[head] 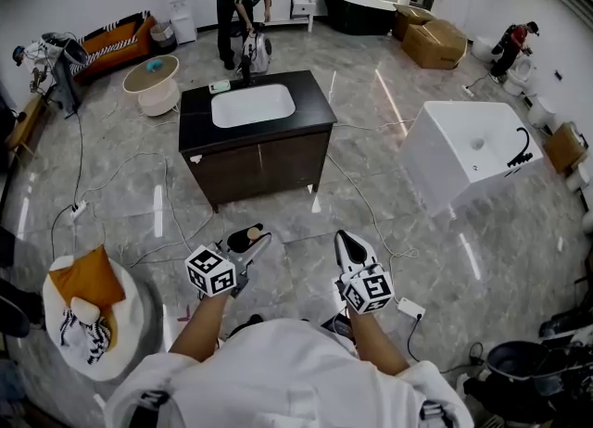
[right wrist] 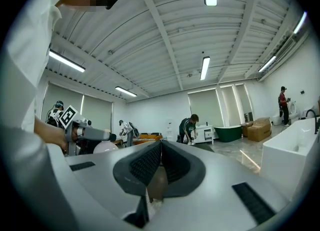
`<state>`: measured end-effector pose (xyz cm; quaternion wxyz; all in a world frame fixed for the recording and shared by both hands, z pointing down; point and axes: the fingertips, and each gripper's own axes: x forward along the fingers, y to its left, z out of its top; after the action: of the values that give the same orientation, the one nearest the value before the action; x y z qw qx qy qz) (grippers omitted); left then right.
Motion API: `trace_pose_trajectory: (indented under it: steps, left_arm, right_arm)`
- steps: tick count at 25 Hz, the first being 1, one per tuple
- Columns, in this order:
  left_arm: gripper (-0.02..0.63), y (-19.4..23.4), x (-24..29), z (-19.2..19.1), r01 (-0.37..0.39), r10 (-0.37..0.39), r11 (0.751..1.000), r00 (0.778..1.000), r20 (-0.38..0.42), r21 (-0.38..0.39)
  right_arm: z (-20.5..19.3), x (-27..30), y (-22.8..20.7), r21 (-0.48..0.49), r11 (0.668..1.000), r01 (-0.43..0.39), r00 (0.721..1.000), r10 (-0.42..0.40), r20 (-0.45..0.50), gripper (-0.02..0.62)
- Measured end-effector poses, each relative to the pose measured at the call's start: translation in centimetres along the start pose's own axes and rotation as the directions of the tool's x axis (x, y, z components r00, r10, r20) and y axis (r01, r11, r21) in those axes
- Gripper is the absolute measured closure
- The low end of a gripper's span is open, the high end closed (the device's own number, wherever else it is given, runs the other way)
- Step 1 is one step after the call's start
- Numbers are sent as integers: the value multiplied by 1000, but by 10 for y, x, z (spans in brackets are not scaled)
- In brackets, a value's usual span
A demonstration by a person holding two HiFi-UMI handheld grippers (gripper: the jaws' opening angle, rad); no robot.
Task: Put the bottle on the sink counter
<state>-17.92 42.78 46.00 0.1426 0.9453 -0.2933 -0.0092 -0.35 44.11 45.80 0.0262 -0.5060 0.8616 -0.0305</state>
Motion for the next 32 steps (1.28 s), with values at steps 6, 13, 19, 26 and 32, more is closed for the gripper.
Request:
trace_pose_trajectory:
  steps: [6,13,19,26,32]
  left_arm:
    - [468,-12,9,-2,-9,9,1000,1000,7,-6]
    - [468,-31,26,-8,-35,36,999,999,17,-24]
    - [468,-53,40,-16,-50,50,998,999,19,-24]
    - [468,-56,58,-23,-52,52,998,999,-3,-22]
    - [468,-32,80,-28,-53,52,998,999,-15,-35]
  right_arm:
    - [0,-13,-12,19,1000,-23,1000,23,5,580]
    - [-1,-35,-35,23,998,-51,999,51,0,580]
    - [-5,-60,-60,36,998,-51,999,51,9,580]
    - [-21,-66,-84,81,996,-32,999,32,8,580]
    - [-34,-43,-104,97,995,-34,999,35,-11,580]
